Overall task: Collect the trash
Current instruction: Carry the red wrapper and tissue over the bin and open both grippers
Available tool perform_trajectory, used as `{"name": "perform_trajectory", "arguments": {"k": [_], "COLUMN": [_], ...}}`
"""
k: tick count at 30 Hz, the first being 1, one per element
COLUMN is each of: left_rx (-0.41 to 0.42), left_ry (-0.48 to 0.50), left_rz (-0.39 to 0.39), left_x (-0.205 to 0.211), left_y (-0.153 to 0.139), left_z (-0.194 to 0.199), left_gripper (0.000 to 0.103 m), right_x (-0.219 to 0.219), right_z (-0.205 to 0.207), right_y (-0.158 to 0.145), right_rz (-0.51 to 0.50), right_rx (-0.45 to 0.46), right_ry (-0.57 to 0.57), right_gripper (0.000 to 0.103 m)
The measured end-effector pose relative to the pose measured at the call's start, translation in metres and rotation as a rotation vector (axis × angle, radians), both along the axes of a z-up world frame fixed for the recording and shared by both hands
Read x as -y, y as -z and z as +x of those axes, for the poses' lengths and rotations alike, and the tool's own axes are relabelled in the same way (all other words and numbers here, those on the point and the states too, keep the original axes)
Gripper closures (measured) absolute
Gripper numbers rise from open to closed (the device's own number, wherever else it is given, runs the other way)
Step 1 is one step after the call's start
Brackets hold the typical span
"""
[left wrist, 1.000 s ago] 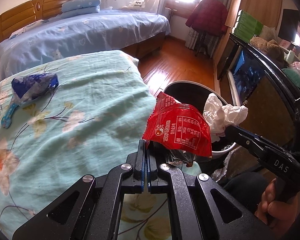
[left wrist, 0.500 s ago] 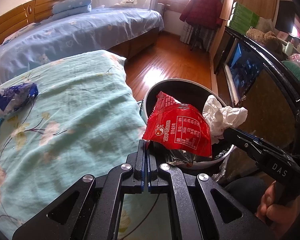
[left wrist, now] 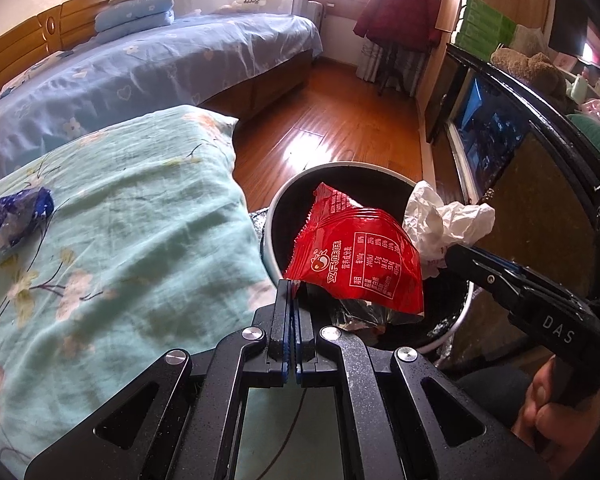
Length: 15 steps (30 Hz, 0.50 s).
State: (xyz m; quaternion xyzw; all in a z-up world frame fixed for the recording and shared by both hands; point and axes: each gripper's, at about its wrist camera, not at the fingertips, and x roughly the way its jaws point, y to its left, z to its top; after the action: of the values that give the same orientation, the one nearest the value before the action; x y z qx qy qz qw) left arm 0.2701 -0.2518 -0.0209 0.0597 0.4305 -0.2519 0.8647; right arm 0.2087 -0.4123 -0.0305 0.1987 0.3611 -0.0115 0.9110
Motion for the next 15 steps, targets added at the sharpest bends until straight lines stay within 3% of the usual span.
{"name": "perform_trajectory", "arguments": {"k": [15], "left_rx": [-0.015], "left_ry": [0.005], "left_rz": [0.02], "left_x": [0.02], "left_y": [0.008], "left_z": [0.017], "left_gripper": [0.102], "right_x": [0.014], "right_z": [0.019], "right_y": [0.006], "right_rz": [0.003], "right_rx": [-0.038], "right_ry": [0.007], "right_gripper": [0.07]}}
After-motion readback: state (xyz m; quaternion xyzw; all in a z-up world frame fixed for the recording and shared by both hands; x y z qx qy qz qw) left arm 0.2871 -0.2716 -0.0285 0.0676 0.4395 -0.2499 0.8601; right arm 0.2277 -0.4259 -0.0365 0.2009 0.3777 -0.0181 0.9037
